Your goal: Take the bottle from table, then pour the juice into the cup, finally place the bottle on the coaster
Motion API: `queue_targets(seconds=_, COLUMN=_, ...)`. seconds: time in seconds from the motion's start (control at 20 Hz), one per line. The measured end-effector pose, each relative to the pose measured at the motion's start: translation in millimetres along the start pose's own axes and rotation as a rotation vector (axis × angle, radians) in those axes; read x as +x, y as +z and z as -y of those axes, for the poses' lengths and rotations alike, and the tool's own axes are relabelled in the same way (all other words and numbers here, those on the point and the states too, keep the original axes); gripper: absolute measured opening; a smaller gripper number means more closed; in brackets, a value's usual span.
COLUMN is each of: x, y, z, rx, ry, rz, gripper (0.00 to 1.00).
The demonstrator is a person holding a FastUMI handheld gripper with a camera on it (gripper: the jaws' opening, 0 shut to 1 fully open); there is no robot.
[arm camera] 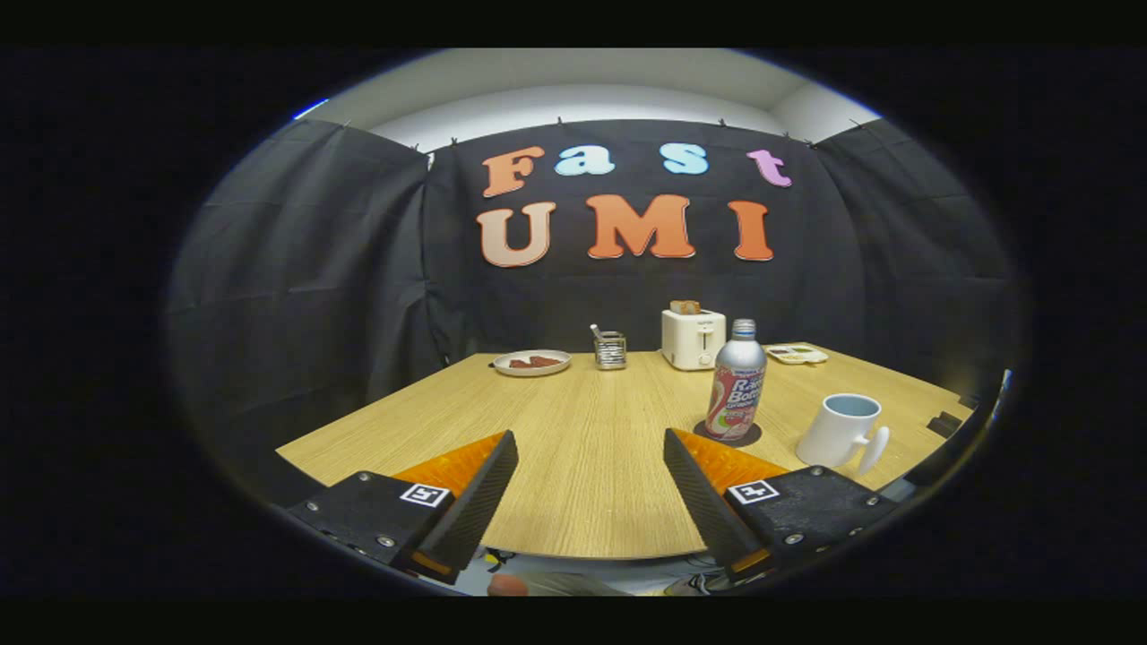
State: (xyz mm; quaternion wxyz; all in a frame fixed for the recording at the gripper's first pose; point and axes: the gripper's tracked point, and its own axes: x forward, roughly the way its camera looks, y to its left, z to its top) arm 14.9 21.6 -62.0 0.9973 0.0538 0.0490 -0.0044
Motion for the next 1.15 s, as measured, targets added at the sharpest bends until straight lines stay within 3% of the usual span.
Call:
queue_targets(seconds=0.25, x=-5, y=7, z=-4, rx=0.035, ry=-0.018, rz=0.026, gripper=0.97)
queue_targets(seconds=0.55, x=-2, y=-1, z=4, rx=-0.015, ry=-0.085, rz=0.007, gripper=0.97)
queue_targets(seconds=1.15, x=-1, y=22, z=-31, rx=-0.021, ry=-0.05, rz=0.064, gripper=0.97)
